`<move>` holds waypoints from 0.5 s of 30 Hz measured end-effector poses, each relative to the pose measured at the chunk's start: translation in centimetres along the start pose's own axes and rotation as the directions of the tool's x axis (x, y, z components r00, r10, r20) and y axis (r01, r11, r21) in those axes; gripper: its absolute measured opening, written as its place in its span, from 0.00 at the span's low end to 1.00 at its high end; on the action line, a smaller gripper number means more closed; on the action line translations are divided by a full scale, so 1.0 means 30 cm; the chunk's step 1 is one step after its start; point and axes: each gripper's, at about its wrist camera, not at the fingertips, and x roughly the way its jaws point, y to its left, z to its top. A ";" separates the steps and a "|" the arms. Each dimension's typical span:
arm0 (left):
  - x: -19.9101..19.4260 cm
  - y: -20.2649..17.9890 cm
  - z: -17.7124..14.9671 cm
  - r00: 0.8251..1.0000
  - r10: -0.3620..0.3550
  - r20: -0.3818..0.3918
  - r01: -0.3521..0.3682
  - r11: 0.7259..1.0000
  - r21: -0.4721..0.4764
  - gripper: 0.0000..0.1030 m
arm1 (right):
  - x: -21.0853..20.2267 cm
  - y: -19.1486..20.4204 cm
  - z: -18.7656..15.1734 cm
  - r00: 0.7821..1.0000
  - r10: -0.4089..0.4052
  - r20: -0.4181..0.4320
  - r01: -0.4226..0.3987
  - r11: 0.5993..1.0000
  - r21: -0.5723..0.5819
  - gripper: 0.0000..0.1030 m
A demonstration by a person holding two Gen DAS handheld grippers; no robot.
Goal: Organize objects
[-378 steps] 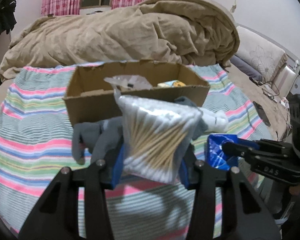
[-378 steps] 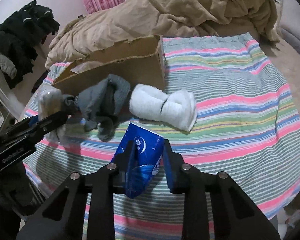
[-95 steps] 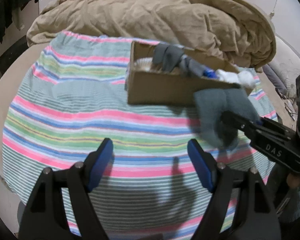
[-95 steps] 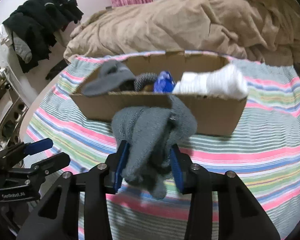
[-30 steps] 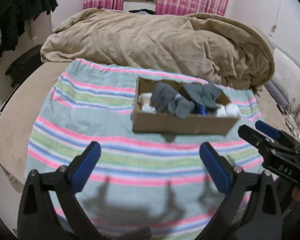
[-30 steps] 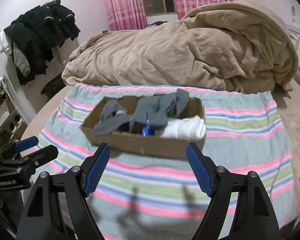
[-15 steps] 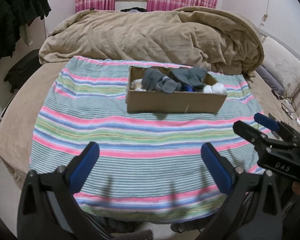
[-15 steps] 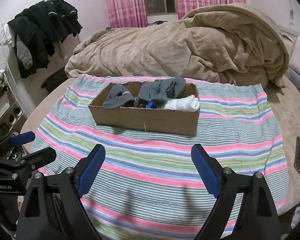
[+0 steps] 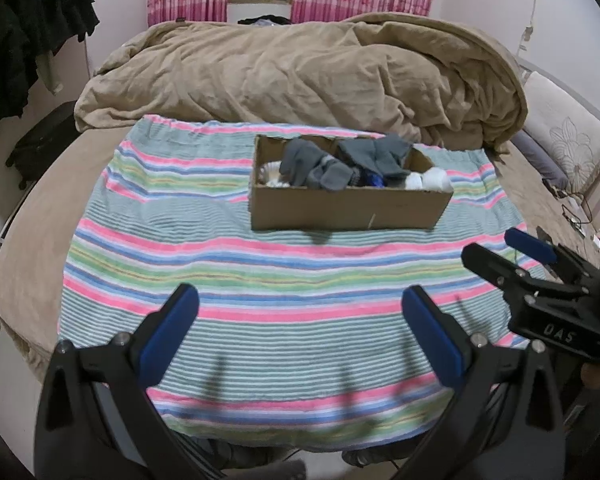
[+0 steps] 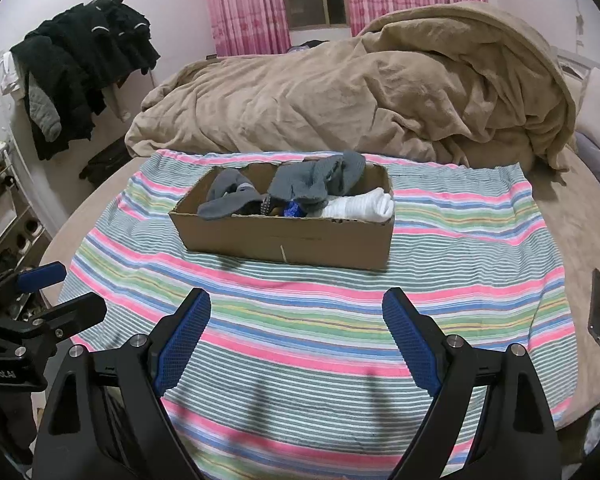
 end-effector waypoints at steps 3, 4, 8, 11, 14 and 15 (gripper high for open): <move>0.007 -0.002 0.004 1.000 -0.002 -0.003 0.002 1.000 0.003 0.99 | 0.004 0.001 0.001 1.000 0.000 -0.001 0.000 1.000 -0.001 0.87; 0.009 -0.002 0.004 1.000 -0.002 -0.004 0.002 1.000 0.004 0.99 | 0.005 0.001 0.001 1.000 -0.001 -0.002 0.001 1.000 -0.001 0.87; 0.011 0.001 0.007 1.000 -0.001 0.000 0.001 1.000 0.001 0.99 | 0.010 0.003 0.003 1.000 -0.001 -0.002 0.001 1.000 0.000 0.87; 0.012 0.008 0.011 1.000 -0.003 0.001 0.003 1.000 -0.003 0.99 | 0.009 0.003 0.004 1.000 0.000 -0.003 0.000 1.000 -0.002 0.87; 0.013 0.012 0.012 1.000 -0.005 -0.004 0.005 1.000 -0.004 0.99 | 0.020 0.006 0.005 1.000 0.000 -0.005 0.000 1.000 -0.003 0.87; 0.014 0.013 0.012 1.000 -0.005 -0.004 0.005 1.000 -0.004 0.99 | 0.024 0.007 0.007 1.000 0.000 -0.005 0.000 1.000 -0.003 0.87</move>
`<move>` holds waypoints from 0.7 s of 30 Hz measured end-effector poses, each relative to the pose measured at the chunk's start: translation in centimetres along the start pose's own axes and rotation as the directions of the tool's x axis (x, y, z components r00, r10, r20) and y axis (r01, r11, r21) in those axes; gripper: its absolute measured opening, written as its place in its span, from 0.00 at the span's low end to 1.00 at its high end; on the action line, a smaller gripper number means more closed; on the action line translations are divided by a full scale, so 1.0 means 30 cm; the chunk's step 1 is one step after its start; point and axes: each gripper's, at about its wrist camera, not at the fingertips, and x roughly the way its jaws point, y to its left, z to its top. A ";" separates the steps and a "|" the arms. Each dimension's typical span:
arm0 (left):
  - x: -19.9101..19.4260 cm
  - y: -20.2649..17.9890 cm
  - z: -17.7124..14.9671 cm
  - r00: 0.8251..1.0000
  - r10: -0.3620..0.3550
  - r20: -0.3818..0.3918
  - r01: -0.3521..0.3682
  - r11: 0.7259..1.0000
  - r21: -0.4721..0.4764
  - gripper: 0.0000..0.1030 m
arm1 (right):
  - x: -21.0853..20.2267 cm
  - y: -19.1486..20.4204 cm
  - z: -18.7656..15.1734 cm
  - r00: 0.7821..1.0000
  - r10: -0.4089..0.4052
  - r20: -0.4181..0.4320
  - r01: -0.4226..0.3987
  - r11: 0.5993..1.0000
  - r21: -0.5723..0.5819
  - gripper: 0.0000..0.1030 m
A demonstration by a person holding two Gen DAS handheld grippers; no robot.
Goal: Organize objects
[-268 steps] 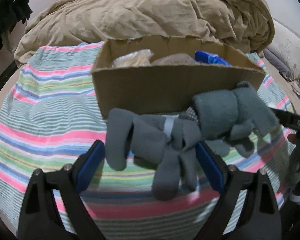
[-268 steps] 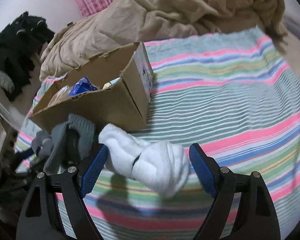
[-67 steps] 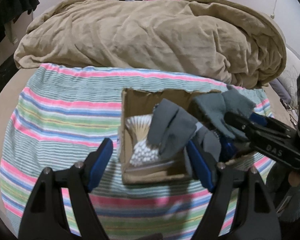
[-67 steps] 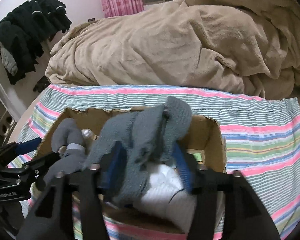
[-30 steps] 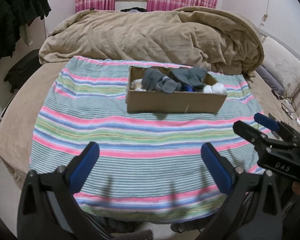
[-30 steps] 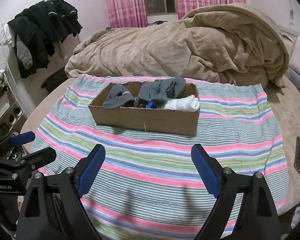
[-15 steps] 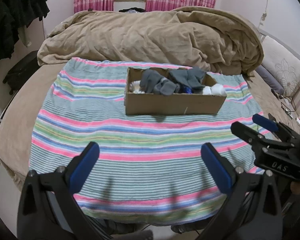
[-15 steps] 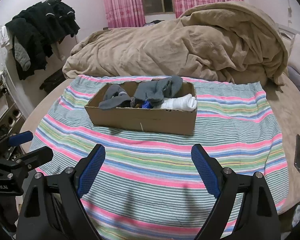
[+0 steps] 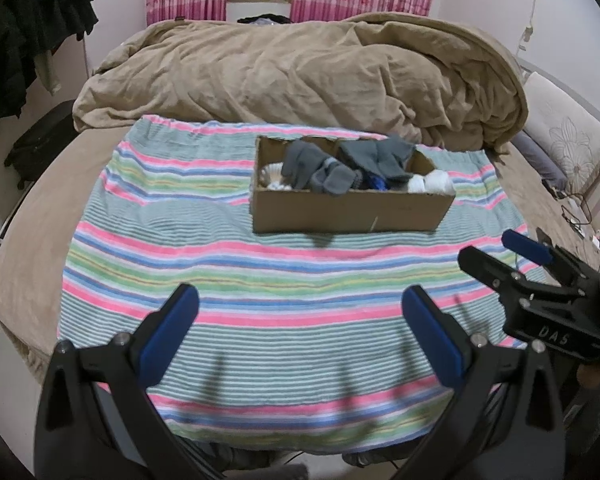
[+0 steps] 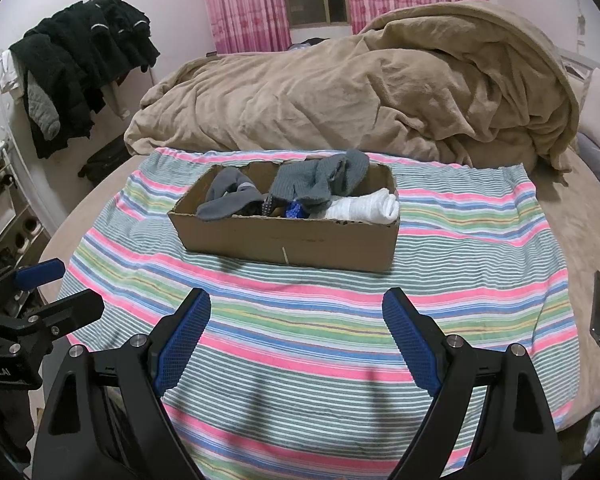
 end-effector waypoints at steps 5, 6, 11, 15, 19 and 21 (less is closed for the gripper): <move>0.001 0.000 0.000 1.000 -0.001 0.000 0.001 1.000 0.000 0.99 | 0.000 0.000 -0.001 1.000 -0.002 -0.001 0.002 1.000 0.000 0.87; 0.000 -0.001 -0.001 1.000 0.000 0.000 0.000 1.000 0.002 0.99 | -0.001 0.000 -0.001 1.000 -0.001 0.000 0.001 1.000 0.000 0.87; -0.007 0.002 0.003 1.000 0.001 0.005 -0.001 1.000 0.002 0.99 | 0.003 0.001 0.001 1.000 -0.001 0.000 0.001 1.000 0.000 0.87; -0.009 0.002 0.003 1.000 0.000 0.006 0.000 1.000 0.003 0.99 | 0.002 0.002 0.001 1.000 0.000 -0.001 0.000 1.000 0.001 0.87; -0.008 0.004 0.003 1.000 0.000 0.005 0.000 1.000 0.002 0.99 | 0.002 0.002 0.002 1.000 -0.001 -0.001 0.001 1.000 0.002 0.87; -0.008 0.003 0.002 1.000 -0.001 0.004 0.001 1.000 0.001 0.99 | 0.002 0.002 0.002 1.000 0.000 -0.001 0.000 1.000 0.001 0.87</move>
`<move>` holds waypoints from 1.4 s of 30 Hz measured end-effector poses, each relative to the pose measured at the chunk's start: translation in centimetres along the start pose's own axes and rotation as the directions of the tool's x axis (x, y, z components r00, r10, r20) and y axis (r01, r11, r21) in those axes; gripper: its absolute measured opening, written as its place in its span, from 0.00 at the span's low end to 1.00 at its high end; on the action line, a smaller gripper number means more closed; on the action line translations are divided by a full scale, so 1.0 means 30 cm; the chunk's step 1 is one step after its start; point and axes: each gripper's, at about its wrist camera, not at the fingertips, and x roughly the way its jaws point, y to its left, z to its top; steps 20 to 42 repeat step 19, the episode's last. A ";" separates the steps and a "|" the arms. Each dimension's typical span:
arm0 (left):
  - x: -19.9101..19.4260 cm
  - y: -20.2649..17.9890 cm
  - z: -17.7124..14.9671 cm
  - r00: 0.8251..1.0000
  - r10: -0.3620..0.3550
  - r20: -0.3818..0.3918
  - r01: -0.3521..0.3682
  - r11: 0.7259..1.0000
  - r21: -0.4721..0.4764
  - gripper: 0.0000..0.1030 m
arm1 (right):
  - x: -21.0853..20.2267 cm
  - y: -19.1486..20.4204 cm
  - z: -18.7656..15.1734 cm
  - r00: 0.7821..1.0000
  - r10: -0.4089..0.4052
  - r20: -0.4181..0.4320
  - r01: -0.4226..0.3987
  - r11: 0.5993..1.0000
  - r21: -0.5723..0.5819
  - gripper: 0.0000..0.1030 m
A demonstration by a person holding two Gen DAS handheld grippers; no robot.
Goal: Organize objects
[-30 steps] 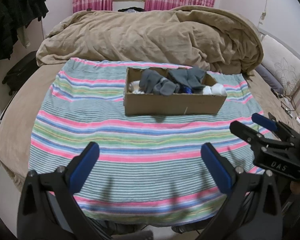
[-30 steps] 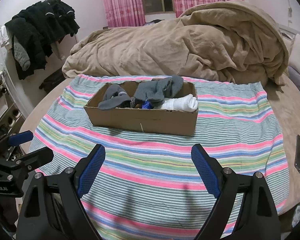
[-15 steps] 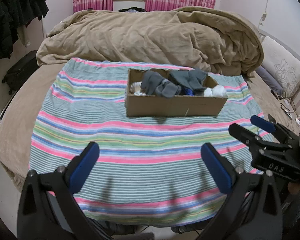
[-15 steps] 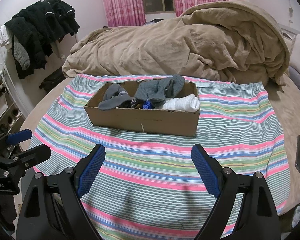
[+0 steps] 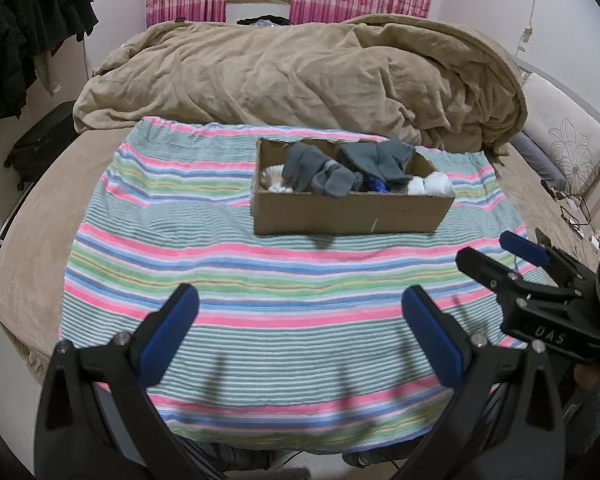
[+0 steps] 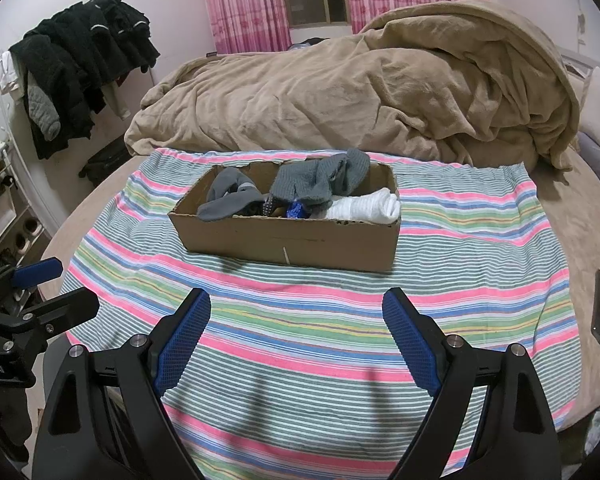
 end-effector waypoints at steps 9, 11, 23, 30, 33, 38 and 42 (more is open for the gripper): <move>0.011 0.000 0.000 1.000 -0.004 0.002 0.004 1.000 0.005 0.99 | 0.003 -0.002 0.000 1.000 0.000 -0.001 0.000 1.000 0.000 0.87; 0.012 0.000 -0.001 1.000 -0.006 0.002 0.006 1.000 0.004 0.99 | 0.007 0.000 0.000 1.000 0.001 -0.001 -0.001 1.000 0.000 0.87; 0.052 0.011 0.011 1.000 0.004 0.013 -0.004 1.000 0.006 0.99 | 0.053 -0.002 0.003 1.000 0.005 -0.016 -0.005 1.000 0.008 0.87; 0.052 0.011 0.011 1.000 0.004 0.013 -0.004 1.000 0.006 0.99 | 0.053 -0.002 0.003 1.000 0.005 -0.016 -0.005 1.000 0.008 0.87; 0.052 0.011 0.011 1.000 0.004 0.013 -0.004 1.000 0.006 0.99 | 0.053 -0.002 0.003 1.000 0.005 -0.016 -0.005 1.000 0.008 0.87; 0.052 0.011 0.011 1.000 0.004 0.013 -0.004 1.000 0.006 0.99 | 0.053 -0.002 0.003 1.000 0.005 -0.016 -0.005 1.000 0.008 0.87; 0.052 0.011 0.011 1.000 0.004 0.013 -0.004 1.000 0.006 0.99 | 0.053 -0.002 0.003 1.000 0.005 -0.016 -0.005 1.000 0.008 0.87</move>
